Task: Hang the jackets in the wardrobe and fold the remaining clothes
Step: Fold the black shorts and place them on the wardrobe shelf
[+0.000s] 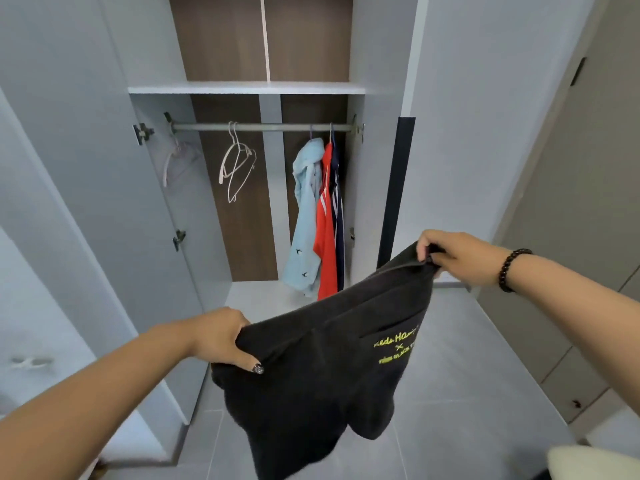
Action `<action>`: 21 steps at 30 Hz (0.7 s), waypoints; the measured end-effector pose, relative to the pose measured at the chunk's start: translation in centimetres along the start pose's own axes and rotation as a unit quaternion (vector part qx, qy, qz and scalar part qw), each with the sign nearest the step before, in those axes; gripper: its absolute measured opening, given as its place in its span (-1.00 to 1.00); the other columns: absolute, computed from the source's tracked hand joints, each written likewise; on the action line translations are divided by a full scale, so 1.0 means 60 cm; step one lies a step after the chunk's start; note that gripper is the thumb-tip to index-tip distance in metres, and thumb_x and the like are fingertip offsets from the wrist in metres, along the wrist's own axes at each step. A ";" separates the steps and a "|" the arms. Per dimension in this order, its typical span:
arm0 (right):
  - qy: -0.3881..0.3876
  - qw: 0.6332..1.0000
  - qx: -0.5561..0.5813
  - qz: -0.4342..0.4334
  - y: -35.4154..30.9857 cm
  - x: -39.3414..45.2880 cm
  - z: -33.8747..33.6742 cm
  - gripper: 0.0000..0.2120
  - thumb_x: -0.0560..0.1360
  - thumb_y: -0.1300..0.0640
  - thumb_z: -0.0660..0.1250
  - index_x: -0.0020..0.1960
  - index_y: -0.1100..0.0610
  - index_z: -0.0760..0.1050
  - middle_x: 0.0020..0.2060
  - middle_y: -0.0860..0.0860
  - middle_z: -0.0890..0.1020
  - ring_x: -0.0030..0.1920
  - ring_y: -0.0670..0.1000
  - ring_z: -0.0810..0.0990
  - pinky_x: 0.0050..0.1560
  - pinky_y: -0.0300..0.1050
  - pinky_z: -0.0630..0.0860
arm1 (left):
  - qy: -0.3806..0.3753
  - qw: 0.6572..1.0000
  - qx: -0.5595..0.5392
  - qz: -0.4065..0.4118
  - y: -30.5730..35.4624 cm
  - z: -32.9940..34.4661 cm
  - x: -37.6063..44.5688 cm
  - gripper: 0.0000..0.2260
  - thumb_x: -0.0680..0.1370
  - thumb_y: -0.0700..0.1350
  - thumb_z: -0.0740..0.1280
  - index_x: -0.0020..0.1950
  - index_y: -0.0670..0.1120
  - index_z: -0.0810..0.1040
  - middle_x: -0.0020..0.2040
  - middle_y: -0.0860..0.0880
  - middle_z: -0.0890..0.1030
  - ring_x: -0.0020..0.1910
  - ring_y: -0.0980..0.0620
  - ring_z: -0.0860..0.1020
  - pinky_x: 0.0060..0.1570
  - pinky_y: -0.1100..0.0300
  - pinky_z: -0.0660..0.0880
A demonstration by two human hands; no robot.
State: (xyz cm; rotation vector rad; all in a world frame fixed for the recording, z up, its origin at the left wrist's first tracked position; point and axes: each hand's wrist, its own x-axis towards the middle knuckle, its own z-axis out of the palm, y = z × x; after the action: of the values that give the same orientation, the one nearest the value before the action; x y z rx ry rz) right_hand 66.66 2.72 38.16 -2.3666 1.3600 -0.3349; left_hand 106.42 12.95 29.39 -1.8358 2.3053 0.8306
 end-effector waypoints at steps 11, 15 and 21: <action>0.004 0.996 -0.084 0.021 0.099 0.042 0.128 -0.62 0.49 0.04 0.39 -0.35 0.07 0.25 -0.44 -0.03 0.43 -0.40 -0.01 0.37 -0.37 -0.18 0.28 | 0.045 0.944 0.323 -0.046 -0.060 0.035 0.116 -0.43 0.44 0.45 0.15 0.14 0.00 0.31 -0.10 0.00 0.59 -0.17 -0.02 0.56 -0.27 0.14 0.37; -0.035 0.991 -0.125 0.015 0.189 0.054 0.236 -0.69 0.57 0.10 0.26 -0.33 0.07 0.33 -0.33 -0.01 0.48 -0.28 0.03 0.45 -0.22 -0.09 0.39 | 0.117 0.954 0.268 -0.061 -0.087 0.124 0.173 -0.60 0.56 0.36 -0.03 -0.01 0.02 0.17 -0.26 0.06 0.46 -0.39 0.06 0.39 -0.21 0.10 0.44; -0.010 0.989 -0.143 0.018 0.310 0.037 0.400 -0.73 0.53 0.17 0.33 -0.32 0.14 0.42 -0.40 -0.01 0.49 -0.34 0.05 0.46 -0.28 -0.08 0.37 | 0.145 0.917 0.366 -0.064 -0.138 0.268 0.233 -0.88 0.61 -0.11 0.11 -0.07 -0.01 0.15 -0.16 0.00 0.54 -0.29 -0.03 0.38 -0.06 0.09 0.30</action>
State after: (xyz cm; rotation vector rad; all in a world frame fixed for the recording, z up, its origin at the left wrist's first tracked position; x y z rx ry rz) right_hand 62.76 -2.53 8.40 -2.5604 1.5286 -0.1091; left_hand 105.91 6.88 7.36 -1.7747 2.1562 -0.3315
